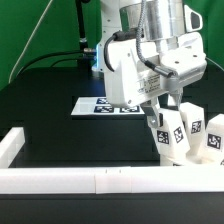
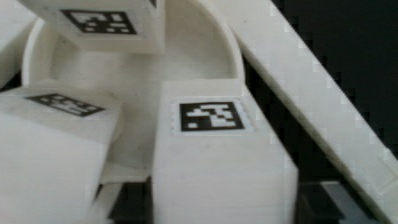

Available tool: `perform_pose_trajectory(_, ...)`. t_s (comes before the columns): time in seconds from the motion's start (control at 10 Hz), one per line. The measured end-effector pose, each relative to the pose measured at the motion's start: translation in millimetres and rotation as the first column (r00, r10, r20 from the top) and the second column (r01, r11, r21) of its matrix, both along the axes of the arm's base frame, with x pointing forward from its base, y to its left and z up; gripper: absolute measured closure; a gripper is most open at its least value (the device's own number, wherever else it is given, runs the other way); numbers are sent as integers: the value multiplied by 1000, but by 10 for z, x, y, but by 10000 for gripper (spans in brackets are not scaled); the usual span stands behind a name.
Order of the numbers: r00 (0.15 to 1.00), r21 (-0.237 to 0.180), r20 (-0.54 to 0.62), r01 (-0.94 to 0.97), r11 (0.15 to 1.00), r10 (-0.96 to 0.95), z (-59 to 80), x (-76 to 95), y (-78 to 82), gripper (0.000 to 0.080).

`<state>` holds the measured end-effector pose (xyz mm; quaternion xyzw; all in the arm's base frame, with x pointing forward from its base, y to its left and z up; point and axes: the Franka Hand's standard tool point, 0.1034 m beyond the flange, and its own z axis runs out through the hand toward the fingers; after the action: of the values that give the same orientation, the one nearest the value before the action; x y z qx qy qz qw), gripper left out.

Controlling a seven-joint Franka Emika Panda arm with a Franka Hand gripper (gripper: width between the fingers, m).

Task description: Assemble stool

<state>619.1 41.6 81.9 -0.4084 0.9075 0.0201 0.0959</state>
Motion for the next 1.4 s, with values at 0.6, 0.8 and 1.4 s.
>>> perform_pose_trajectory(0.6, 953, -24, 54, -296, 955, 297, 294, 72, 93, 163)
perform_pose_trajectory(0.8, 909, -49, 87, -405, 913, 408, 432, 112, 125, 154)
perform_pose_trajectory(1.4, 480, -222, 25, -853, 473, 877, 283, 78, 148, 151)
